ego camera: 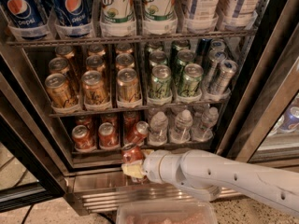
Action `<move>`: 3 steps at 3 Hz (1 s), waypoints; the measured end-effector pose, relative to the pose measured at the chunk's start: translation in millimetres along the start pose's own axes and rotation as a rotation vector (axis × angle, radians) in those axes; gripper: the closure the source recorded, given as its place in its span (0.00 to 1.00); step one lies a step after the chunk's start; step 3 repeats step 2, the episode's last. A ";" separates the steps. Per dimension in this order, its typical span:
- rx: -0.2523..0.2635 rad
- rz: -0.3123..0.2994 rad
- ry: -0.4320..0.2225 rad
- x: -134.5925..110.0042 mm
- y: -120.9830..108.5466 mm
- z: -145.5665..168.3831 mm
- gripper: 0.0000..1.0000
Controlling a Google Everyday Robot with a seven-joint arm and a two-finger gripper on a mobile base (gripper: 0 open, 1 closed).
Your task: Pick coke can from bottom shelf of fridge
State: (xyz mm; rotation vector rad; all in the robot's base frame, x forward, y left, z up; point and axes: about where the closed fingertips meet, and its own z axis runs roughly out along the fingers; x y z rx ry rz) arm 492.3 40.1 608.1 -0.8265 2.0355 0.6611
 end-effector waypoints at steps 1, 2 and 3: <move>-0.039 -0.027 0.028 2.7 11.7 -1.3 1.00; -0.039 -0.027 0.028 2.7 11.7 -1.3 1.00; -0.039 -0.027 0.028 2.7 11.7 -1.3 1.00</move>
Offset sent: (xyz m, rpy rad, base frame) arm -0.0095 0.0052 0.0002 -0.0151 0.0102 0.0463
